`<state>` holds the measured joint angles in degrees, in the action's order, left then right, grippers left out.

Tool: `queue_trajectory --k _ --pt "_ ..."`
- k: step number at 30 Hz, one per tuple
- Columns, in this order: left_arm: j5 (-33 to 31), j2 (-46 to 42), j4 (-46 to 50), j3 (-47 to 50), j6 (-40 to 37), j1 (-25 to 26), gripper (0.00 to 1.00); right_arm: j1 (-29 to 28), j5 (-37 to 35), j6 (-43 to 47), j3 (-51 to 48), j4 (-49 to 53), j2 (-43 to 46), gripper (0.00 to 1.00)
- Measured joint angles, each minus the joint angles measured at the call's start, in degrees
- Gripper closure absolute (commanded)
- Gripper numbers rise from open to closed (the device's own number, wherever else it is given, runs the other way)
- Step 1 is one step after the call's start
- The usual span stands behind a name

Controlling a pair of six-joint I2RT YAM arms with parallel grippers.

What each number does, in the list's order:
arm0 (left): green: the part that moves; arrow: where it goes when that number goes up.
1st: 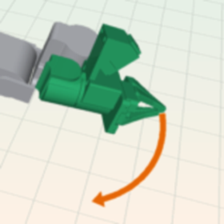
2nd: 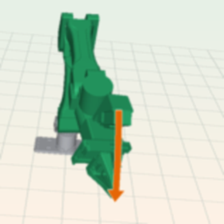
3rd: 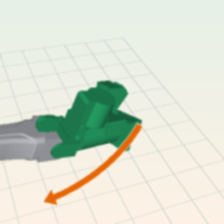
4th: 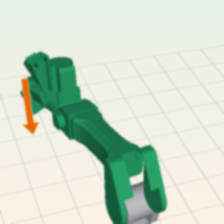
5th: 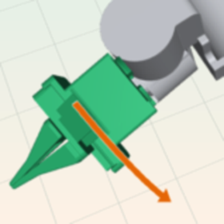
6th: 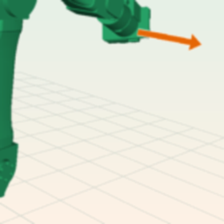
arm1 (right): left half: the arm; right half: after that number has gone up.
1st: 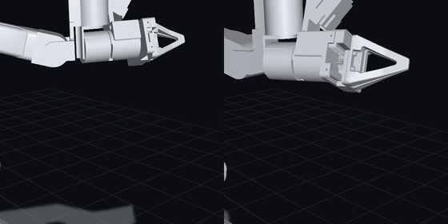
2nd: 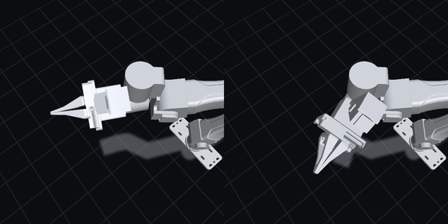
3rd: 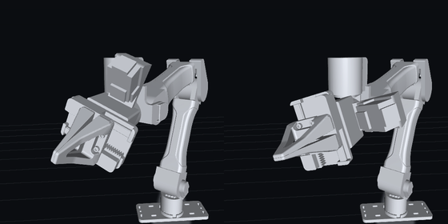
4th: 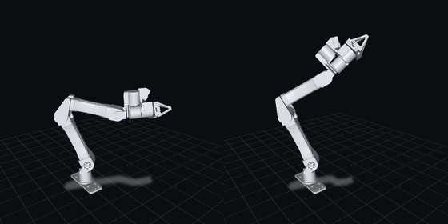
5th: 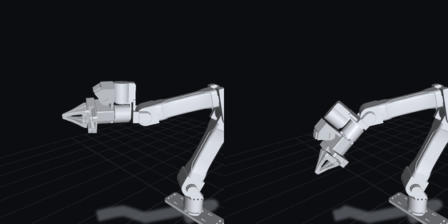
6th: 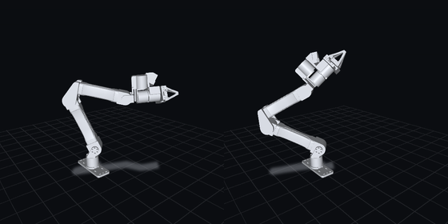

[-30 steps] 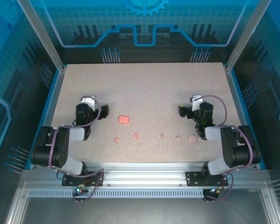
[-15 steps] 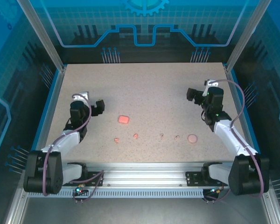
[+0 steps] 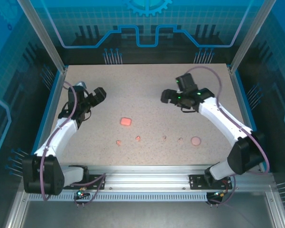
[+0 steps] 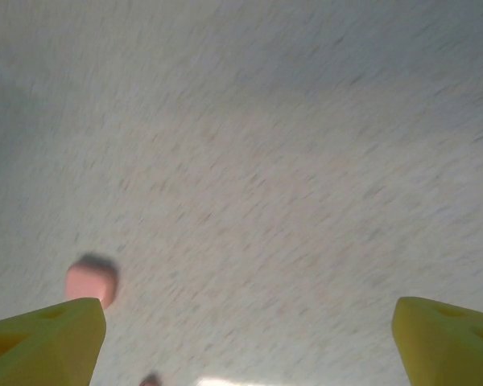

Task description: Insert the wireless bluetooth earbuds into the charging case

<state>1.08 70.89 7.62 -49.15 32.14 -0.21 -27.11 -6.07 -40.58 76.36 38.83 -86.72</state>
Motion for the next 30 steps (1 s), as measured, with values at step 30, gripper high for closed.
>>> queue_trajectory --k 30 --pt "1.29 7.48 10.93 -4.04 16.28 -7.85 0.01 -26.64 -10.62 -26.80 67.98 31.19 -60.37 0.20"
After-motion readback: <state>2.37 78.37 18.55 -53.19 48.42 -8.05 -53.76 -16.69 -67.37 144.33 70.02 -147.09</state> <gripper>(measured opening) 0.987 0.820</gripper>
